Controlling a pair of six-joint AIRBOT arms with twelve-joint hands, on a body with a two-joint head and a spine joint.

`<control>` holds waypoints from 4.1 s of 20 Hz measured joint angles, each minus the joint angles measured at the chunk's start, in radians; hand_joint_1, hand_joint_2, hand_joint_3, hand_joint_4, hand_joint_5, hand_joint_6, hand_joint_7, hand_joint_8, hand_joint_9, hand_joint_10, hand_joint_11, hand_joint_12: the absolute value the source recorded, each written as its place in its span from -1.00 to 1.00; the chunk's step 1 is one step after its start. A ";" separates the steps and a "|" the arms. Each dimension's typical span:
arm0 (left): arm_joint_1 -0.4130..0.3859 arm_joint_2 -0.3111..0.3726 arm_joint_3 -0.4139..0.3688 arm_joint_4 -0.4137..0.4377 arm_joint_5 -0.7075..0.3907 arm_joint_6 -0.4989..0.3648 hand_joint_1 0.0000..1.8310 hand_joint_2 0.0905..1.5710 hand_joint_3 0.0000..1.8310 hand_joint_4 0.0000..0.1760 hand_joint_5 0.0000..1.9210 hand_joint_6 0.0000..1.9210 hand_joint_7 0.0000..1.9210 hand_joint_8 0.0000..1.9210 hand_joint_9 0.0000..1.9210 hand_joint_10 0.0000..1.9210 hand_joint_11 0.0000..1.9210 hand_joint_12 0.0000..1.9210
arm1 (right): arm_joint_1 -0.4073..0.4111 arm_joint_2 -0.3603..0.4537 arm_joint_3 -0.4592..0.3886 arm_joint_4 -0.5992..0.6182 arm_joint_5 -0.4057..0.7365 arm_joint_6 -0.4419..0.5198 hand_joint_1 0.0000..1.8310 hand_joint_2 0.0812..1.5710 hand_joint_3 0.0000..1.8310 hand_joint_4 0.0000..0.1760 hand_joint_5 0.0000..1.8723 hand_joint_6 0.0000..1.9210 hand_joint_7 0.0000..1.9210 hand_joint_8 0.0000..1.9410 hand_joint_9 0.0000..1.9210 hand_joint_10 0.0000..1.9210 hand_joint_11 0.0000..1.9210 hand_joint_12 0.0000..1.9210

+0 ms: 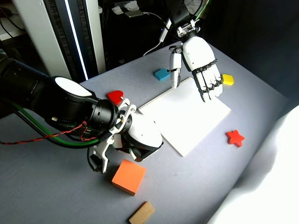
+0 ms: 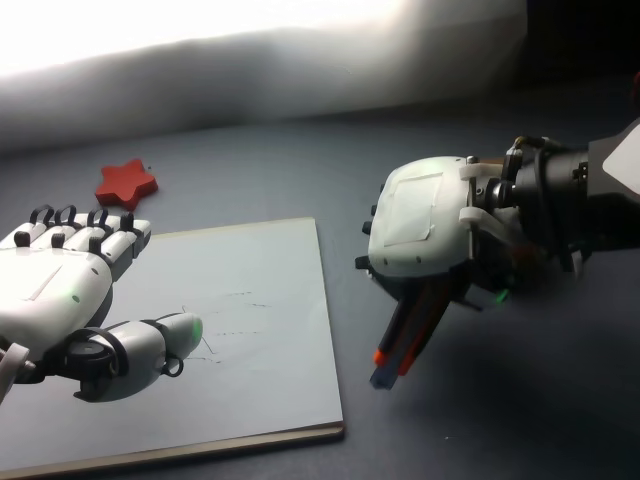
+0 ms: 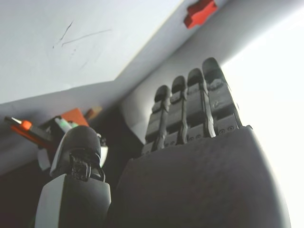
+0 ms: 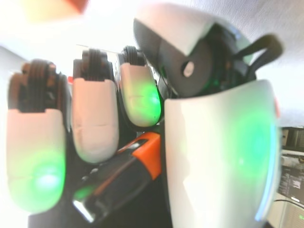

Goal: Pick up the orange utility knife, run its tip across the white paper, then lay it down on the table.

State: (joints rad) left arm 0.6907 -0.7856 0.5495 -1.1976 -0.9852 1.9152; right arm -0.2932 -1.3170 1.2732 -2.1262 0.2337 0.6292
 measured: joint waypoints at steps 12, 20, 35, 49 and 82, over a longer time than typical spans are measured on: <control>0.002 -0.002 0.013 0.000 0.002 0.000 -1.00 0.62 -1.00 -1.00 -0.93 -0.99 -0.93 -1.00 -0.96 -1.00 -1.00 -0.68 | 0.035 -0.051 0.041 1.254 0.070 -1.295 0.64 0.21 -0.13 1.00 0.67 1.00 0.89 1.00 1.00 1.00 1.00 1.00; 0.051 -0.002 0.109 -0.018 -0.019 -0.080 -1.00 0.63 -1.00 -1.00 -0.97 -1.00 -0.94 -1.00 -0.95 -1.00 -1.00 -0.65 | -0.124 -0.200 0.131 1.781 0.463 -1.998 0.65 0.21 -0.16 1.00 0.68 1.00 0.88 1.00 0.99 1.00 1.00 1.00; 0.081 0.004 0.179 -0.078 -0.030 -0.091 -1.00 0.63 -1.00 -1.00 -0.99 -1.00 -1.00 -1.00 -1.00 -1.00 -1.00 -0.87 | -0.178 -0.322 0.183 1.782 0.489 -2.069 0.64 0.21 -0.15 1.00 0.66 1.00 0.89 1.00 1.00 1.00 1.00 1.00; 0.083 0.004 0.204 -0.076 -0.032 -0.098 -1.00 0.64 -1.00 -1.00 -0.95 -1.00 -0.96 -1.00 -0.98 -1.00 -1.00 -0.77 | -0.247 -0.297 0.183 1.636 0.566 -2.044 0.62 0.22 -0.14 1.00 0.67 1.00 0.89 1.00 1.00 1.00 1.00 1.00; 0.083 0.004 0.204 -0.077 -0.034 -0.098 -1.00 0.64 -1.00 -1.00 -0.97 -0.99 -0.97 -1.00 -0.99 -1.00 -1.00 -0.77 | -0.288 -0.223 0.187 1.556 0.637 -1.985 0.60 0.22 -0.14 1.00 0.69 1.00 0.88 1.00 0.99 1.00 1.00 1.00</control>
State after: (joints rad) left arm 0.7738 -0.7815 0.7532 -1.2743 -1.0187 1.8168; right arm -0.5816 -1.5398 1.4601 -0.5697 0.8707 -1.3556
